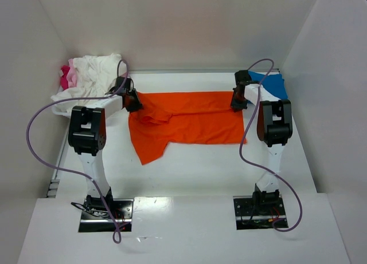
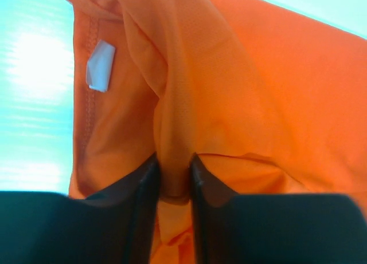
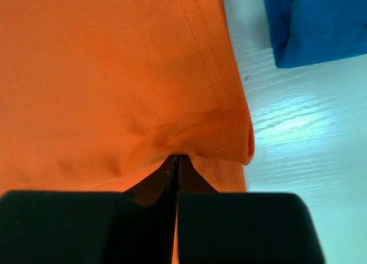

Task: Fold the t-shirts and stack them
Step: Fold the flattened tshirt in 1/3 of the way

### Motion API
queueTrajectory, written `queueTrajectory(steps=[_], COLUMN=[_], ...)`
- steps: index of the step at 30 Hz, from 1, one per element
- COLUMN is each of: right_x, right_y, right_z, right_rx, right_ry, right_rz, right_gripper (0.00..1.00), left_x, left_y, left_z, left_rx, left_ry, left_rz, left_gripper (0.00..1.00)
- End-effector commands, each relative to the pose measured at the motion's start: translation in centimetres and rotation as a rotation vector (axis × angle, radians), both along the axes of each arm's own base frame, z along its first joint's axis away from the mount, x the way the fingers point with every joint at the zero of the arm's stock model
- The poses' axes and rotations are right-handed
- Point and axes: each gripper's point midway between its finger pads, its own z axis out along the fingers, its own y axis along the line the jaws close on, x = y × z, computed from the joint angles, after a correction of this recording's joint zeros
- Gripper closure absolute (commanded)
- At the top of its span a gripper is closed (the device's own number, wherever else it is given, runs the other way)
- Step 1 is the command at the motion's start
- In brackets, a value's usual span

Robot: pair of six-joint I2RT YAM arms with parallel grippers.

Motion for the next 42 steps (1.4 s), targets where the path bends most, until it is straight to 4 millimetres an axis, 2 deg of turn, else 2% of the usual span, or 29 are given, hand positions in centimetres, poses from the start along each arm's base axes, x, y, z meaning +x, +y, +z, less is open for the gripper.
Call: queueTrajectory(steps=[1,7,15,19,20,22,23,24,25,29,30,32,33,35,36,37,39,41,42], right_x=[0.0,0.3,-0.3,0.0,0.0,-0.3,-0.3,-0.2,-0.2,-0.1,0.0,0.1,0.2,0.6,0.7,0.8,1.0,0.8,0.7], right_y=[-1.3,-1.3,-1.6,-1.6,-1.6,-1.6,-1.6,-1.6,-1.6,-1.8,-1.8,-1.8,-1.8,-1.6,-1.5,-1.5,-1.7,-1.9,-2.3], right_z=[-1.4,-1.3,-1.9,-1.4,-1.4,-1.7,-1.7,-1.3,-1.2,-0.7,-0.3,-0.1,0.4,1.6,2.1,2.5,3.7,4.3,4.0], right_rx=[-0.033,-0.032,-0.05,-0.049,-0.049,-0.049,-0.049,-0.049,-0.049,-0.056,-0.055,-0.055,-0.055,-0.043,-0.042,-0.041,-0.047,-0.054,-0.055], right_ry=[0.02,0.01,0.028,0.009,0.009,0.018,0.018,0.009,0.009,-0.002,-0.011,-0.011,-0.021,-0.051,-0.06,-0.07,-0.096,-0.106,-0.105], right_rz=[-0.021,-0.021,-0.028,-0.029,-0.029,-0.028,-0.029,-0.029,-0.029,-0.033,-0.033,-0.033,-0.033,-0.03,-0.03,-0.03,-0.035,-0.039,-0.048], right_gripper=[1.0,1.0,1.0,1.0,1.0,1.0,1.0,1.0,1.0,1.0,1.0,0.97,0.95,0.94,0.92,0.9,0.84,0.81,0.81], left_x=[2.0,1.9,1.4,1.2,1.1,1.3,1.2,1.6,1.6,1.3,1.0,0.8,0.4,-0.3,-0.9,-1.5,-2.6,-3.4,-4.3], left_y=[1.5,3.3,4.4,5.1,5.1,4.7,3.9,3.5,3.1,1.0,0.6,-0.1,-0.8,-1.5,-1.5,-2.0,-2.6,-3.1,-3.1], left_z=[1.7,2.7,2.4,2.0,1.9,2.2,2.3,3.2,3.7,5.4,5.3,6.6,7.4,7.7,7.0,7.5,7.2,7.5,7.0], left_rx=[0.01,0.045,0.075,0.113,0.113,0.101,0.068,0.053,0.04,-0.039,-0.055,-0.077,-0.107,-0.112,-0.114,-0.108,-0.102,-0.109,-0.111], left_ry=[-0.074,-0.087,-0.057,-0.039,-0.031,-0.039,-0.04,-0.069,-0.095,-0.13,-0.121,-0.148,-0.155,-0.156,-0.128,-0.138,-0.115,-0.115,-0.099], left_rz=[0.043,0.102,0.112,0.128,0.127,0.106,0.077,0.053,0.031,-0.077,-0.092,-0.139,-0.167,-0.211,-0.211,-0.23,-0.251,-0.267,-0.267], left_gripper=[0.73,0.79,0.79,0.78,0.73,0.56,0.51,0.45,0.34,0.18,0.17,0.15,0.15,0.15,0.15,0.15,0.15,0.15,0.15])
